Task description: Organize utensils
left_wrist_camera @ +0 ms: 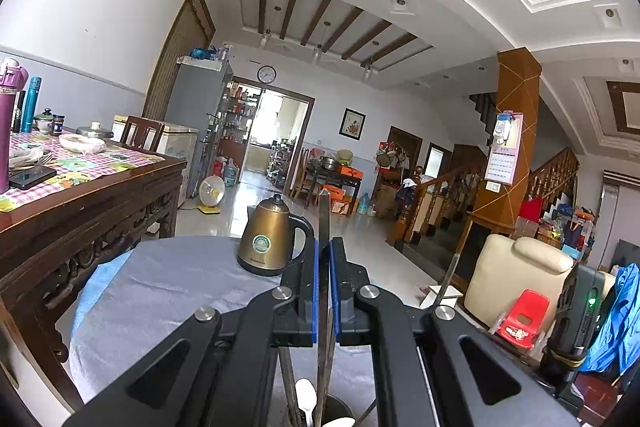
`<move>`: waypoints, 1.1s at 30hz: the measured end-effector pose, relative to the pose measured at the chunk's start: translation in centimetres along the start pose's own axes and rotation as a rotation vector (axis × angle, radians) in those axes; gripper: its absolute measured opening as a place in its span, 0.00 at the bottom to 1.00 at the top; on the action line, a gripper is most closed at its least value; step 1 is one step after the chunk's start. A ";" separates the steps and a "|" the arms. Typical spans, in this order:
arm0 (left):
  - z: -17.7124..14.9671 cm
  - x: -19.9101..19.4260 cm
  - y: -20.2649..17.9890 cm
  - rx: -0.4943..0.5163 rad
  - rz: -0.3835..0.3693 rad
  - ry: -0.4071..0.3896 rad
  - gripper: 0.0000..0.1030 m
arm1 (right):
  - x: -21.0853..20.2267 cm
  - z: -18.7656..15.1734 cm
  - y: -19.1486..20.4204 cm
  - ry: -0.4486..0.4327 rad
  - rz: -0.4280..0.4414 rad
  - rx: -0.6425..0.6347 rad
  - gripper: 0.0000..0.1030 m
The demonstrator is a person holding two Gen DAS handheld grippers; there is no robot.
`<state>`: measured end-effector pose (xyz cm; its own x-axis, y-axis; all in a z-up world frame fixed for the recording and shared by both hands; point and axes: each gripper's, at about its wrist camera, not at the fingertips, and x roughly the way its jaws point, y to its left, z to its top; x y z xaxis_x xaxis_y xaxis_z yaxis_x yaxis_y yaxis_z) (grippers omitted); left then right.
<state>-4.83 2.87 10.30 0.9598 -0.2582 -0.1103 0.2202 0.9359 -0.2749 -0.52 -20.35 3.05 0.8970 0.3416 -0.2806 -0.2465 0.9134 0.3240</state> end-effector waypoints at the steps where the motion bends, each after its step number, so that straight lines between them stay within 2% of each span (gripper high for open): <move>1: -0.1 0.1 0.0 0.002 0.003 0.003 0.05 | 0.0 0.0 0.1 -0.007 -0.006 -0.004 0.07; 14: -1.5 0.8 -0.7 0.052 0.024 0.030 0.05 | 1.2 1.0 0.4 -0.103 -0.053 -0.033 0.07; 26: -2.4 1.4 -1.1 0.093 0.048 0.076 0.05 | 2.6 -0.7 0.7 -0.048 -0.065 -0.082 0.07; 33: -2.9 2.0 -1.3 0.109 0.061 0.113 0.05 | 2.9 -1.4 0.0 0.011 -0.048 -0.062 0.07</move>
<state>-3.75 0.45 7.64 0.9476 -0.2197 -0.2321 0.1855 0.9695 -0.1603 1.57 -19.00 0.95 0.9043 0.2991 -0.3046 -0.2258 0.9406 0.2534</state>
